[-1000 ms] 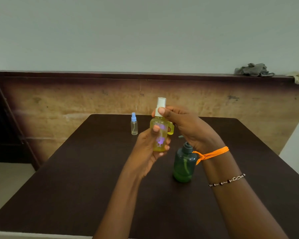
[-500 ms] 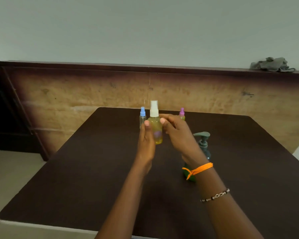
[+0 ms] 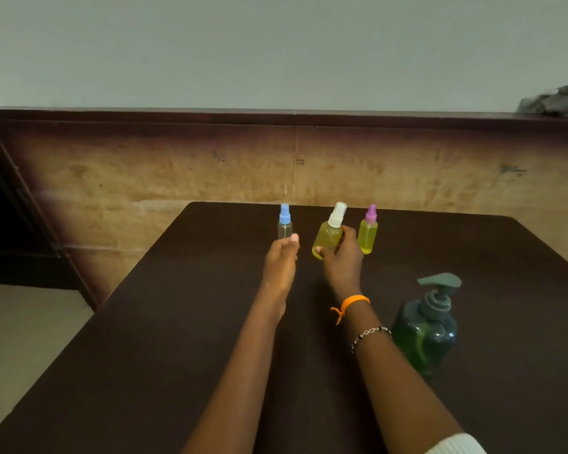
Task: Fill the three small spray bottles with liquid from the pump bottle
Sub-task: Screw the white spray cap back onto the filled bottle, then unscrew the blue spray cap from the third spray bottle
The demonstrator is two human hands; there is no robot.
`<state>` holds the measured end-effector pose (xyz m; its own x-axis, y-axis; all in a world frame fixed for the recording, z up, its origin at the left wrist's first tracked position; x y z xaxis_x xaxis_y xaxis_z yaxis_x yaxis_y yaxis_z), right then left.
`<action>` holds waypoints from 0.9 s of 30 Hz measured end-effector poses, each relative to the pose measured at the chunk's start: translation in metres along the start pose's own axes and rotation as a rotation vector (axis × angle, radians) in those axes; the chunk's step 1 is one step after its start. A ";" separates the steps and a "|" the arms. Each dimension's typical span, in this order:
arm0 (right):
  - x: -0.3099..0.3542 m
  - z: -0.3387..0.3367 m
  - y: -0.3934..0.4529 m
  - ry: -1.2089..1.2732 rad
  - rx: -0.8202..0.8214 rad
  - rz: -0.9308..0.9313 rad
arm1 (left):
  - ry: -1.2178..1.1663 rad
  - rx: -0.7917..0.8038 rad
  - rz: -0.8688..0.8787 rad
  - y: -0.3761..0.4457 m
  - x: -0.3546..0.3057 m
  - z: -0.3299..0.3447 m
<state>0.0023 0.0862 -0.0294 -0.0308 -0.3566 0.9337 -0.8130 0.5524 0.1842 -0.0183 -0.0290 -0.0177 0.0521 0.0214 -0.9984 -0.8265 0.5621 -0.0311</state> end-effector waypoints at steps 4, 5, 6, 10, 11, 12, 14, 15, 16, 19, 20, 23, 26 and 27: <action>-0.020 0.015 0.030 -0.105 -0.047 -0.013 | 0.117 -0.094 -0.031 0.020 0.012 -0.015; -0.024 0.017 0.036 -0.138 -0.054 -0.017 | 0.136 -0.115 -0.034 0.023 0.013 -0.018; -0.028 0.018 0.041 -0.164 -0.054 -0.011 | 0.148 -0.129 -0.036 0.025 0.013 -0.021; -0.037 0.021 0.053 -0.223 -0.075 0.027 | 0.159 -0.151 -0.044 0.036 0.015 -0.032; -0.038 0.022 0.055 -0.232 -0.082 0.033 | 0.155 -0.154 -0.042 0.038 0.015 -0.033; -0.039 0.022 0.057 -0.240 -0.085 0.041 | 0.151 -0.157 -0.042 0.038 0.016 -0.034; -0.040 0.024 0.060 -0.242 -0.080 0.047 | 0.141 -0.159 -0.050 0.039 0.018 -0.034; -0.040 0.024 0.060 -0.237 -0.088 0.052 | 0.139 -0.156 -0.056 0.039 0.018 -0.034; -0.037 0.024 0.057 -0.233 -0.121 0.070 | 0.135 -0.155 -0.059 0.039 0.018 -0.033; -0.022 0.025 0.037 -0.299 -0.319 0.017 | 0.115 -0.162 -0.039 0.038 0.016 -0.035; -0.015 0.029 0.028 -0.323 -0.329 -0.075 | 0.108 -0.167 -0.031 0.038 0.015 -0.036; -0.004 0.051 0.021 -0.256 -0.067 -0.248 | 0.091 -0.181 -0.013 0.037 0.013 -0.040; -0.002 0.073 0.039 -0.153 0.193 -0.135 | 0.095 -0.184 -0.020 0.034 0.011 -0.042; -0.001 0.078 0.045 -0.136 0.238 -0.085 | 0.096 -0.185 -0.027 0.033 0.011 -0.044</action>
<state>-0.0794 0.0526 -0.0463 -0.0209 -0.5006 0.8654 -0.9291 0.3294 0.1682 -0.0698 -0.0462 -0.0322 0.0290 -0.0756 -0.9967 -0.9148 0.3998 -0.0570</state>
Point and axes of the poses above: each hand's wrist, its own y-axis towards the middle knuckle, its own z-axis out of the palm, x = y × z, the point moved 2 cm from there along y, towards the middle knuckle, and after that the axes turned 14 degrees about x, right-handed, at the moved point
